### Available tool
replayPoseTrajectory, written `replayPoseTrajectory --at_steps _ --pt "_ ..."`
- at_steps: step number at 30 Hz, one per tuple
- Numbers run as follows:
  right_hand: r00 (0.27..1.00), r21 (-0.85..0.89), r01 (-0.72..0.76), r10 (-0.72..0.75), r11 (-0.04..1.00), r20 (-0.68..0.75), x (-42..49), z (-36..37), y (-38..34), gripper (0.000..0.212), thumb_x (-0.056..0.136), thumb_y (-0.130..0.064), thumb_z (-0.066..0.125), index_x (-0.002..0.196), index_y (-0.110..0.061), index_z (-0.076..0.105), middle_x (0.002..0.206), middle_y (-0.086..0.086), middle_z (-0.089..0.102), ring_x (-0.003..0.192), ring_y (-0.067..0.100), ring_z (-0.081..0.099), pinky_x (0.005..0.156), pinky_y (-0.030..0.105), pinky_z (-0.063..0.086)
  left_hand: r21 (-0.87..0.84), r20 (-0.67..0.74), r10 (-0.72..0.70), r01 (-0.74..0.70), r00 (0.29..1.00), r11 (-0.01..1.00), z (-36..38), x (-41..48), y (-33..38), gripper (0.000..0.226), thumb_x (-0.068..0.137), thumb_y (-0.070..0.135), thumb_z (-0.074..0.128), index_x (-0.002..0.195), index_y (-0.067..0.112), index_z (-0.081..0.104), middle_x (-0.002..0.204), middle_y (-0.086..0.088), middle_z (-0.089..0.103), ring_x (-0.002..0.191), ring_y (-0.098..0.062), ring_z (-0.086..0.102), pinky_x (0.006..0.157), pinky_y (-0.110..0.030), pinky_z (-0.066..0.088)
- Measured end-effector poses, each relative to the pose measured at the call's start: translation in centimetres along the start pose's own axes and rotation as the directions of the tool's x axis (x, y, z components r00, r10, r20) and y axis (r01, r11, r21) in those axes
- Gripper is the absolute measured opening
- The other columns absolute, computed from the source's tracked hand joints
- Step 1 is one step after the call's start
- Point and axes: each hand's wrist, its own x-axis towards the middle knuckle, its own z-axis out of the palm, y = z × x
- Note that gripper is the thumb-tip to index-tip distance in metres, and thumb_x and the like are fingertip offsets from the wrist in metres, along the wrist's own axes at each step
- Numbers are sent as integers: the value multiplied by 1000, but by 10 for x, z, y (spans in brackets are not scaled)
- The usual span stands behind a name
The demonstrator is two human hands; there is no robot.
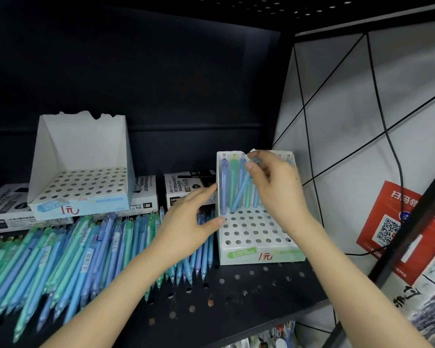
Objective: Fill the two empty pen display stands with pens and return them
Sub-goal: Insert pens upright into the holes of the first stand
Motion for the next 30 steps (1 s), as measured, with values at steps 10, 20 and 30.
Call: replayPoseTrajectory --at_steps 10,20,30 --pt "990 16 -118 116 993 78 4 21 7 16 83 -17 69 92 -10 59 72 -7 55 72 13 57 70 28 50 -22 -10 76 -76 997 997 5 2 -5 71 83 38 65 143 39 27 132 32 22 132 -3 31 112 -28 28" --pt "987 -54 -42 33 998 -155 -24 10 -14 18 88 -28 62 99 -14 66 74 -11 59 62 6 54 62 26 46 84 -67 48 -43 997 996 -17 -6 -5 50 87 42 59 135 33 46 139 12 44 130 -9 37 107 -27 31" --pt "904 -185 102 -14 977 428 -67 75 -56 53 90 -55 45 127 -17 49 96 1 64 81 16 62 70 31 51 294 -373 -278 397 885 869 -104 -85 -73 39 83 40 65 117 23 63 106 -1 59 98 -19 57 78 -27 41"
